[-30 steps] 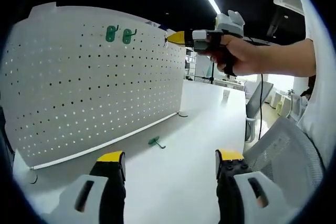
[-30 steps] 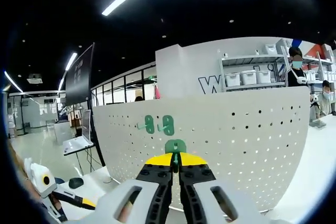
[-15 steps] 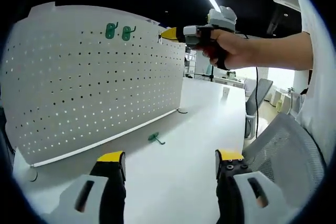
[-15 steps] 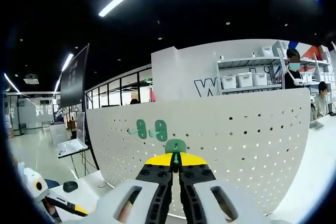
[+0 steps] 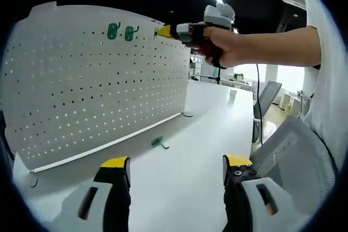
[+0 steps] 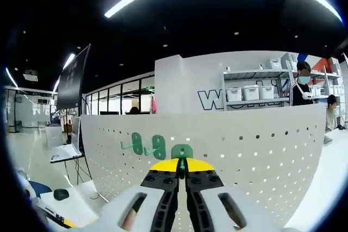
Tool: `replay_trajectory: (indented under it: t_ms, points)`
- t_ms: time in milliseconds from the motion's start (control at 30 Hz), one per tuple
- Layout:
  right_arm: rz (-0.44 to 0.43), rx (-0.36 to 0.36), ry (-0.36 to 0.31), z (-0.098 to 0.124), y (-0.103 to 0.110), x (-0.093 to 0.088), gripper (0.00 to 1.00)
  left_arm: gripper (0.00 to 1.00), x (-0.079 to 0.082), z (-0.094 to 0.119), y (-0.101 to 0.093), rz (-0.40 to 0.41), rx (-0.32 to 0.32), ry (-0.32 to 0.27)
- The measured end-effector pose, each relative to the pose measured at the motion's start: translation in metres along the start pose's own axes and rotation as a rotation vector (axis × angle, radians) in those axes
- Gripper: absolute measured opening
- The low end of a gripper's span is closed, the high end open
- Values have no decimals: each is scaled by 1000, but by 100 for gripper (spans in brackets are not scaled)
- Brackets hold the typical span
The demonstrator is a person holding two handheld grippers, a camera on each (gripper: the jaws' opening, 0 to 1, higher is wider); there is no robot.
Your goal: Insert the hook assembly into the mounting plate slot until the hook locks in place.
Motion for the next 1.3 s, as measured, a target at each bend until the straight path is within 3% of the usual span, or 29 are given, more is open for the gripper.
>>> replay_trajectory:
  t_ms: [467, 1300]
  points:
    - [60, -6, -31, -24, -5, 4, 0, 70, 0, 0, 0, 5, 6, 3]
    - [45, -22, -11, -39, -6, -3, 0, 69, -2, 0, 4, 24, 28, 14]
Point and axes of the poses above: the point that each gripper's makers call its tool centre point, and the gripper's own axes: z roughly backward along the fingers, y roughly to its left, x roughly out of its top, the point moved 3 cm from there along z, roughly backward along the fingers, and after that the axes turned 4 degrees about -y, right-handed, at the moved point
